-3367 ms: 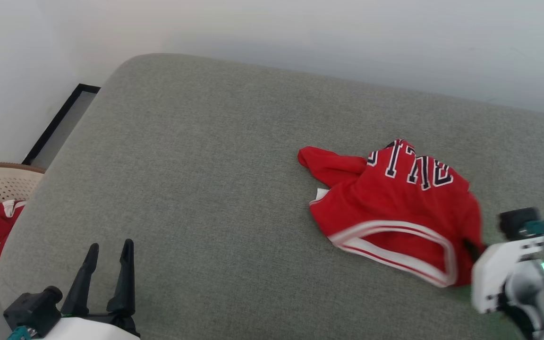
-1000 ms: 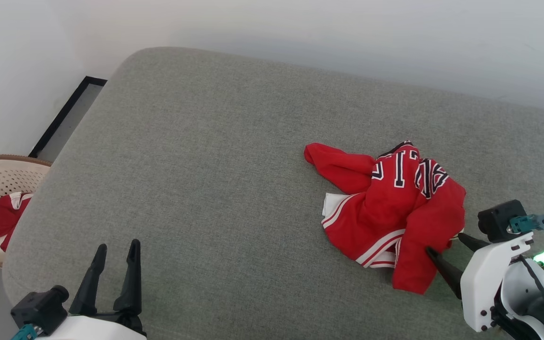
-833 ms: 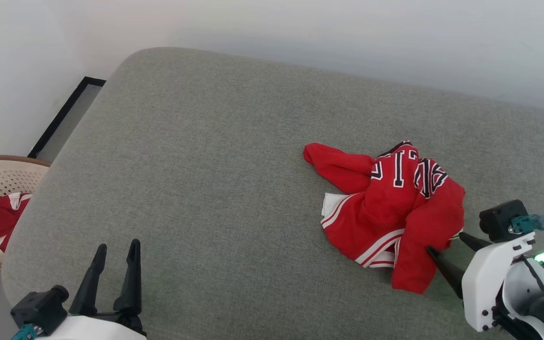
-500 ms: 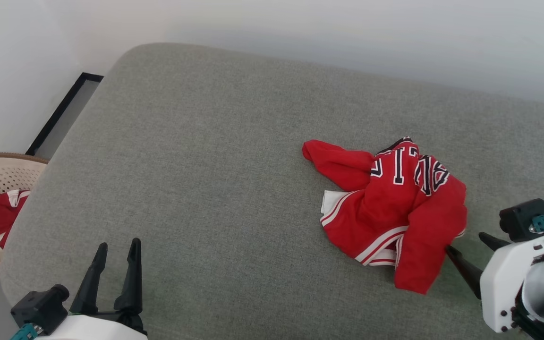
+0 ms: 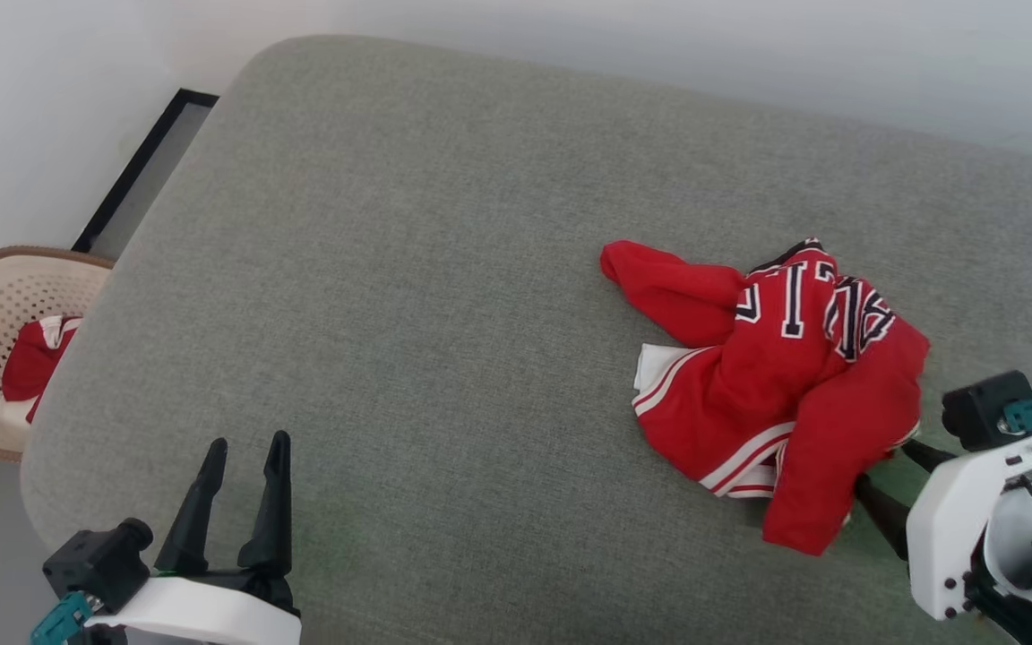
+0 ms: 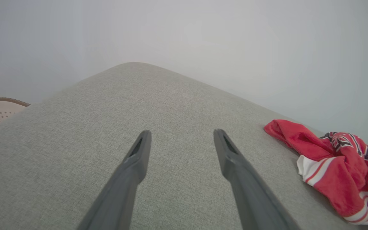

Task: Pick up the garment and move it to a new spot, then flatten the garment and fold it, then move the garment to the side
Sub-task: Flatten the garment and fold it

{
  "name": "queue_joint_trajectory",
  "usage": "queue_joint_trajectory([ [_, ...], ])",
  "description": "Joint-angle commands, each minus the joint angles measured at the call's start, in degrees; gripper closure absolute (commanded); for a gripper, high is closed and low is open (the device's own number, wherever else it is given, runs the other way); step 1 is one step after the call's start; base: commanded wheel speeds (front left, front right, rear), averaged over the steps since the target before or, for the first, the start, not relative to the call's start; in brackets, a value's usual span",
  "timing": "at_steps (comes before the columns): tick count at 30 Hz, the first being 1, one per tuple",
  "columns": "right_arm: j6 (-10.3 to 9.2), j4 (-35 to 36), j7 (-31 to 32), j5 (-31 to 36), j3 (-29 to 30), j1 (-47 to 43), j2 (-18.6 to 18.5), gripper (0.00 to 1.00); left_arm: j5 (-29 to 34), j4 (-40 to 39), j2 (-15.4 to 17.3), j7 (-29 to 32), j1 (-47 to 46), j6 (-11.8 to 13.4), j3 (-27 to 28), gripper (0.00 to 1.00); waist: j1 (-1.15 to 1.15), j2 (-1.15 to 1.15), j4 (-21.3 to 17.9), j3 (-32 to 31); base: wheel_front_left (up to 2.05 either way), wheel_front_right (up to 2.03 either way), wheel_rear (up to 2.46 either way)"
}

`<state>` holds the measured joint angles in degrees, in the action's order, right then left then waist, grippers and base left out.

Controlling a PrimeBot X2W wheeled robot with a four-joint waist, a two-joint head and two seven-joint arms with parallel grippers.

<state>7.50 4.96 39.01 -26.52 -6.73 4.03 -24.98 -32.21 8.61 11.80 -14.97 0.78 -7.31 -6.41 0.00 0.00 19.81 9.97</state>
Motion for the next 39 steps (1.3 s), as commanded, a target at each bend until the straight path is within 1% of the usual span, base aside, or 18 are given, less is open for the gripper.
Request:
queue_joint_trajectory([
  [1,-0.02,-0.6,-0.8,-0.2,-0.1,0.9,0.2,0.00,0.2,0.0,-0.1,-0.3,-0.8,-0.2,-0.1,0.00,0.00,0.00,0.4,0.3,0.00,0.00,0.00],
  [5,-0.02,-2.9,-2.9,0.6,-0.8,3.4,0.3,0.00,0.1,-0.1,-0.1,-0.3,-1.2,-0.2,-0.2,0.00,0.00,0.00,0.9,0.8,0.00,0.00,0.00],
  [7,-0.02,-4.4,-3.6,0.7,-2.0,5.2,-0.4,0.00,0.1,0.0,-0.2,-0.3,-1.3,-0.2,-0.2,0.00,0.00,0.00,1.1,1.0,0.00,0.00,0.00],
  [8,-0.02,-5.0,-4.1,0.7,-2.4,5.8,-0.6,0.09,0.1,0.0,-0.2,-0.3,-1.3,-0.2,-0.2,0.00,0.00,0.00,1.1,1.0,0.00,0.00,0.00],
  [9,-0.02,-5.7,-4.5,0.5,-3.0,6.6,-0.8,0.53,0.1,0.0,-0.2,-0.3,-1.4,-0.2,-0.2,0.00,0.00,0.00,1.1,1.1,0.00,0.00,0.00],
  [10,-0.02,-6.5,-5.0,0.8,-3.9,7.4,-1.5,1.00,0.1,0.1,-0.3,-0.3,-1.5,-0.2,-0.2,0.00,0.00,0.00,1.2,1.1,0.00,0.00,0.00],
  [14,-0.01,-9.7,-7.7,0.8,-7.1,10.1,-2.8,1.00,0.1,0.5,-0.3,-0.3,-1.7,-0.2,-0.5,0.00,0.00,0.00,1.3,0.9,0.00,0.00,0.00],
  [16,-0.03,-10.7,-8.6,-0.4,-7.4,11.0,-3.1,1.00,0.1,0.7,-0.2,-0.3,-1.7,-0.2,-0.6,0.00,0.00,0.00,1.4,0.6,0.00,0.00,0.00],
  [18,-0.03,-11.1,-9.0,-0.9,-7.6,11.5,-4.4,1.00,0.0,0.8,-0.1,-0.3,-1.5,-0.2,-0.7,0.00,0.00,0.00,1.3,0.2,0.00,0.00,0.00],
  [22,-0.03,-11.4,-8.4,-1.3,-5.9,11.5,-7.6,1.00,-0.2,0.9,0.0,-0.3,-0.5,-0.2,-0.4,0.00,0.00,0.00,1.0,-0.7,0.00,0.00,0.00],
  [23,-0.03,-11.4,-8.4,-1.3,-5.9,11.5,-7.6,1.00,-0.2,0.9,0.0,-0.3,-0.5,-0.2,-0.4,0.00,0.00,0.00,1.0,-0.7,0.00,0.00,0.00],
  [28,-0.03,-11.8,-6.9,-1.3,-1.6,10.7,-12.5,1.00,-0.5,0.8,0.0,-0.3,0.1,-0.2,-0.5,0.00,0.00,0.00,0.6,-1.4,0.00,0.00,0.00],
  [34,-0.03,-12.9,-4.9,0.4,3.0,10.7,-18.4,1.00,-0.7,1.0,-0.1,-0.3,-0.3,-0.2,-1.0,0.00,0.00,0.00,0.5,-1.5,0.00,0.00,0.00],
  [37,-0.03,-12.0,-4.3,1.0,3.6,11.8,-20.1,1.00,-0.8,1.1,-0.2,-0.3,-0.5,-0.2,-1.1,0.00,0.00,0.00,0.6,-1.5,0.00,0.00,0.00],
  [39,-0.03,-10.7,-3.9,1.1,3.4,12.4,-20.4,1.00,-0.8,1.1,-0.2,-0.3,-0.5,-0.2,-1.1,0.00,0.00,0.00,0.6,-1.6,0.00,0.00,0.00],
])
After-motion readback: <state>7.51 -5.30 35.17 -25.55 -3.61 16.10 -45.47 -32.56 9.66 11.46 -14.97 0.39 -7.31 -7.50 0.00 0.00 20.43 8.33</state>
